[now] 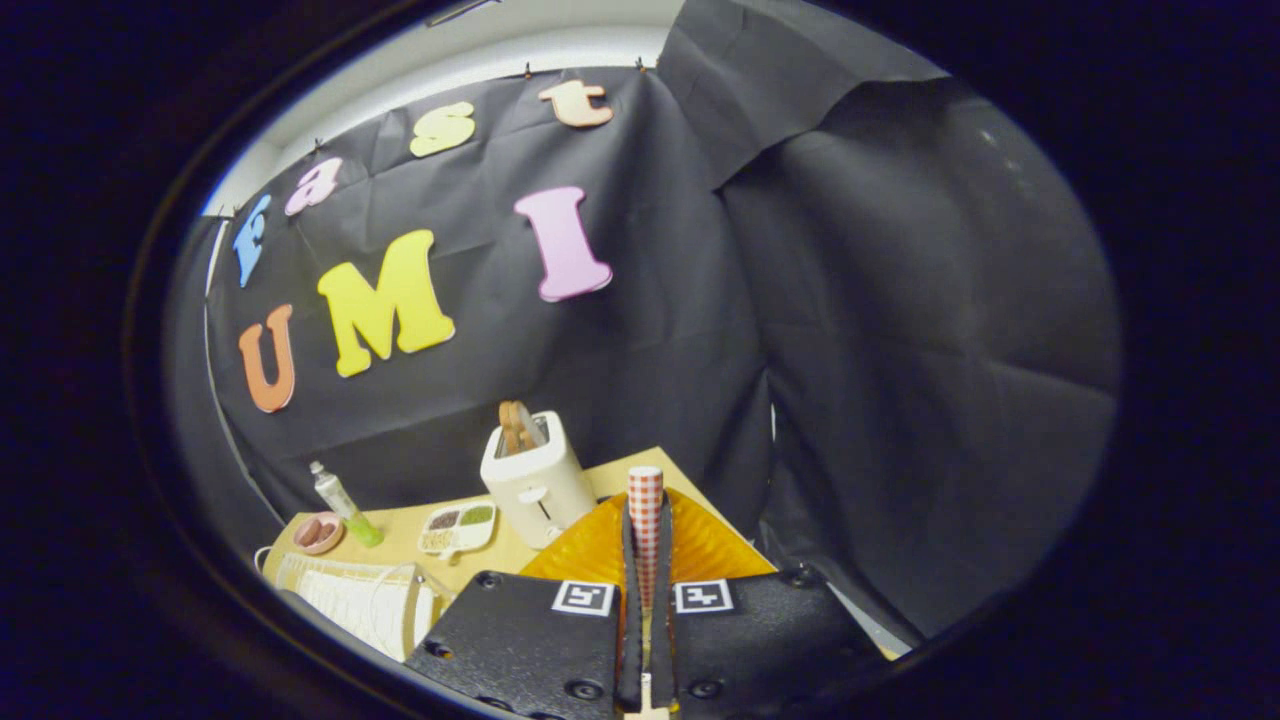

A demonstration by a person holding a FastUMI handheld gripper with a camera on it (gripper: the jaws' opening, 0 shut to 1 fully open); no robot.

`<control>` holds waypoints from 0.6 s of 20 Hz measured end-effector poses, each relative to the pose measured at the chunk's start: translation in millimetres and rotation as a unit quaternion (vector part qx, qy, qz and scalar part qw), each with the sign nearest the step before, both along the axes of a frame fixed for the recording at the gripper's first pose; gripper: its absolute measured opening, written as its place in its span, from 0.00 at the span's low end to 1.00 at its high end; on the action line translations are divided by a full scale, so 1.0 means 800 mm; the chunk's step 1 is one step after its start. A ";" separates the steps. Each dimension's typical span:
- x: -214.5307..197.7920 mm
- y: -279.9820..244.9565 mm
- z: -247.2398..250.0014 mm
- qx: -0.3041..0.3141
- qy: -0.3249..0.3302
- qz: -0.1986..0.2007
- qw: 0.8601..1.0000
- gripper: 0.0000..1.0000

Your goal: Take the plate from the dish rack, then take the spoon from the basket and place it into the plate.

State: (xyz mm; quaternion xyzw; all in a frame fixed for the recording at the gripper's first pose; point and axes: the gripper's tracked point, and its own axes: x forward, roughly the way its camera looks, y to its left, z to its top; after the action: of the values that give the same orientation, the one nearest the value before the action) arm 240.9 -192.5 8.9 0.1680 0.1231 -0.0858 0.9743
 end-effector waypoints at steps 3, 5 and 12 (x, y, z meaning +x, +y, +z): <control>-0.048 0.027 0.054 0.017 -0.047 -0.004 0.999 0.09; -0.087 0.060 0.079 0.028 -0.074 0.001 0.997 0.09; -0.209 0.245 0.070 0.019 -0.112 0.104 0.988 0.09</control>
State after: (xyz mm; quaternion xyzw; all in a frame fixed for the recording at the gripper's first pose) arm 74.0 3.9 64.7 0.1817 0.0312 0.0377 0.9821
